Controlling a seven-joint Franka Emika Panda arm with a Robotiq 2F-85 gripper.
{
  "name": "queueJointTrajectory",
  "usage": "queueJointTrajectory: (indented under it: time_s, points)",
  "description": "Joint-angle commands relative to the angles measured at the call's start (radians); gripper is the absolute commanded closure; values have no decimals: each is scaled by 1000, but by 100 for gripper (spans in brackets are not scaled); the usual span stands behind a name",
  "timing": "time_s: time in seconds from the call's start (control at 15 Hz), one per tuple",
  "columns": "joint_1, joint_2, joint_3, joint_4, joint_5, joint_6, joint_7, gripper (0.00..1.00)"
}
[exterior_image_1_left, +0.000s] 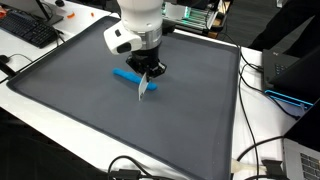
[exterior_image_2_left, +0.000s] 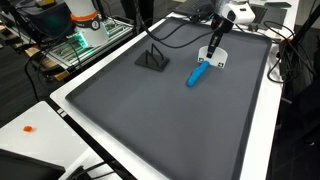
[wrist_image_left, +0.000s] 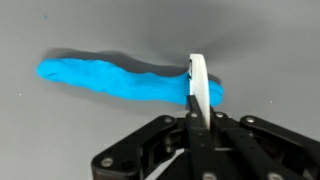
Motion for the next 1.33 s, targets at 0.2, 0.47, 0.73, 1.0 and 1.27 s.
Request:
queueJointTrajectory:
  time_s: [0.2, 0.47, 0.73, 1.0, 1.27]
  points:
    - [4, 17, -8, -8, -4, -65, 26, 99]
    - [-8, -11, 3, -44, 23, -71, 28, 99]
    - [-21, -19, 20, -62, 55, -61, 12, 99]
    - [-42, -30, 48, -71, 126, -51, -11, 99]
    - [-46, -43, 52, -83, 167, -46, -8, 99]
